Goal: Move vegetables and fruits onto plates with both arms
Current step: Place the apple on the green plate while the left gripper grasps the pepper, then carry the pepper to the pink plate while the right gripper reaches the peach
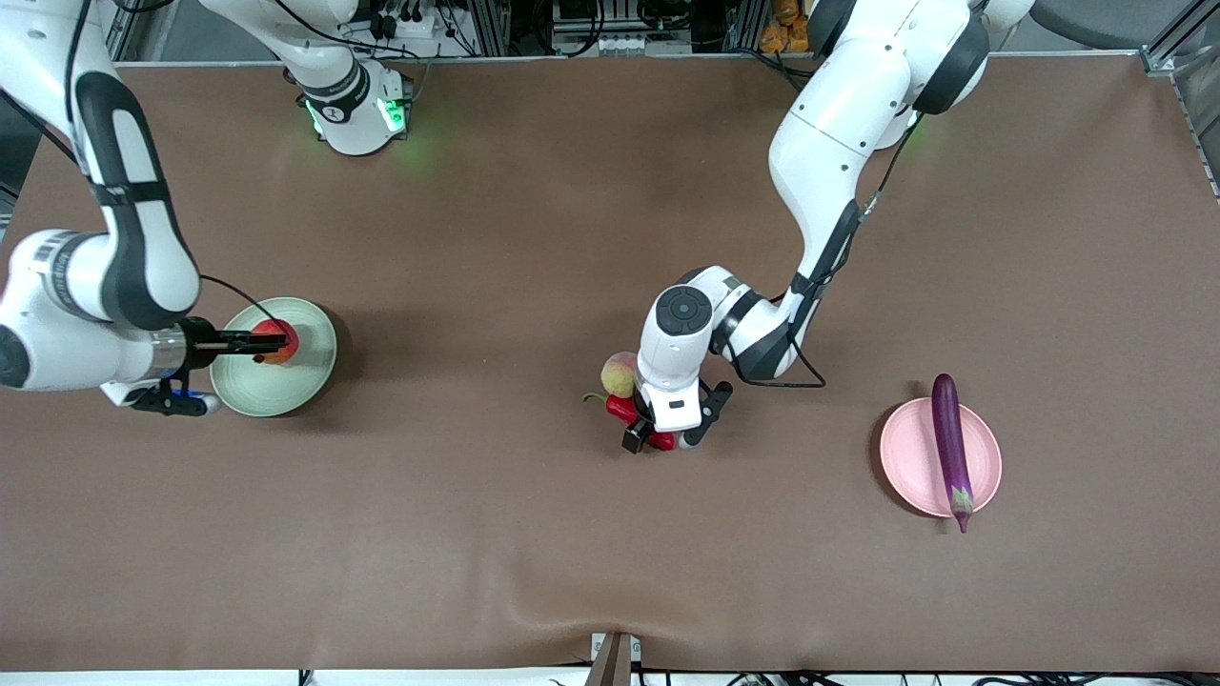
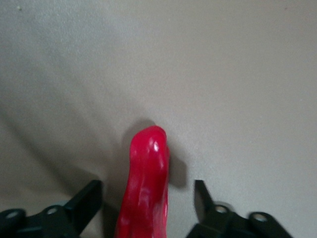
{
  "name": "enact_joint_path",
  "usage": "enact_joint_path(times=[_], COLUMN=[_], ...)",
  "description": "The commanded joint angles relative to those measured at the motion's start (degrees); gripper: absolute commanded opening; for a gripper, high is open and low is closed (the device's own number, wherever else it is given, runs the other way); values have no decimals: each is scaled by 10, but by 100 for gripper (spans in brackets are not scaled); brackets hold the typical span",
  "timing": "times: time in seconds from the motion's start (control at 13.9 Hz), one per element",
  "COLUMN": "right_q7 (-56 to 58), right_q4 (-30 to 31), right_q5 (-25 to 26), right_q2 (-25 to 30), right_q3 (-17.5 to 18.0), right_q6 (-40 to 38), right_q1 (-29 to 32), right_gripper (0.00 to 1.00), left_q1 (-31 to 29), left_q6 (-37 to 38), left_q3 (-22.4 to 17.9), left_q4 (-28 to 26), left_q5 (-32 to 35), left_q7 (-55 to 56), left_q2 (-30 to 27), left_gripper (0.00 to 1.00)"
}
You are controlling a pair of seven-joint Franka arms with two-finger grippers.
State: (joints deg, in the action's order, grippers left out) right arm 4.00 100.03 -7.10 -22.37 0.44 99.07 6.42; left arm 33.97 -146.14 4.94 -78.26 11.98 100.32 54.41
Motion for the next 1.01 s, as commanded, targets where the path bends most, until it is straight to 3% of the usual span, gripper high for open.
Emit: enact_joint_path(times=[0.0, 0.29, 0.43, 0.65, 0.93], right_q7=[-23, -187, -245, -317, -459], right_q4=[-63, -116, -119, -147, -146], right_q5=[-23, -48, -92, -121, -134], right_q2=[-11, -21, -19, -19, -28], right_q3=[0, 3, 7, 37, 45], right_q6=[-42, -72, -73, -92, -21], right_q1=[-23, -69, -75, -91, -177], right_gripper=[100, 100, 100, 100, 100], left_q1=[12, 4, 2, -3, -70], left_q6=[1, 50, 69, 96, 142], left_q3=[-9, -10, -21, -51, -53], left_q4=[12, 12, 13, 12, 9], left_q5=[0, 0, 0, 1, -4], left_q7=[3, 0, -13, -71, -190], left_q2=[6, -26, -52, -95, -148], left_gripper=[0, 0, 0, 0, 0])
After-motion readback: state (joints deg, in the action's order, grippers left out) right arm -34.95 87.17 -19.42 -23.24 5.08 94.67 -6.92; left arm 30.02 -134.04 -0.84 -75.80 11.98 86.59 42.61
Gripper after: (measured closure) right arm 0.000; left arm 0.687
